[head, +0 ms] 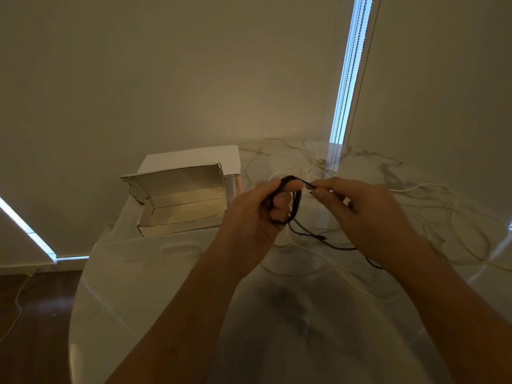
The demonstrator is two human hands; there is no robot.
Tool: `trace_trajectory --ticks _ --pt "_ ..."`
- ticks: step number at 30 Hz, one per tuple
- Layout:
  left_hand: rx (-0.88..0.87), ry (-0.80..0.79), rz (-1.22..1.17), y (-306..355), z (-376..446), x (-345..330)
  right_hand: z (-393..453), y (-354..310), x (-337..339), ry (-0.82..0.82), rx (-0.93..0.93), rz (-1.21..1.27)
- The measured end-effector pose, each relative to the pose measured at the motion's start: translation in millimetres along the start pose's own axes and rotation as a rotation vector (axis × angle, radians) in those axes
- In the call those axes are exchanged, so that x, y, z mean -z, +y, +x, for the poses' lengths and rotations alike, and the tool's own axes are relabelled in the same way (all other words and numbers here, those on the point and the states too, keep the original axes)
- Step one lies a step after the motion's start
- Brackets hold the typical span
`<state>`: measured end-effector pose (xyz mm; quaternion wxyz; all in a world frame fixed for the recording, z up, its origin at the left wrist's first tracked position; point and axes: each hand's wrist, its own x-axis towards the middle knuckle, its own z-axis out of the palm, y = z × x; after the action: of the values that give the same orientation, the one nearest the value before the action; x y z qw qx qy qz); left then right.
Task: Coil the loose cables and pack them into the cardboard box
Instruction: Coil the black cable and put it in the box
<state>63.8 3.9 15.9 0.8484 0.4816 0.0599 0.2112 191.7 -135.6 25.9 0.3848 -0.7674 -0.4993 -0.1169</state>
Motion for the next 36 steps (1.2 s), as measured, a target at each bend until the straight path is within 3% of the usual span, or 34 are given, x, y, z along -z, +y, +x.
trace_trajectory --ticks 15,24,28,36 --pt "-0.172 0.283 -0.288 8 6 14 -15 -16 -20 -0.308 0.006 -0.075" --pt "-0.244 0.333 -0.326 5 9 10 -20 -24 -15 -0.400 0.079 -0.165" --pt "-0.265 0.359 -0.150 0 9 8 -21 -28 -13 -0.358 0.114 -0.179" --pt "-0.223 0.279 0.612 -10 1 -1 -16 -28 -7 -0.234 0.194 -0.156"
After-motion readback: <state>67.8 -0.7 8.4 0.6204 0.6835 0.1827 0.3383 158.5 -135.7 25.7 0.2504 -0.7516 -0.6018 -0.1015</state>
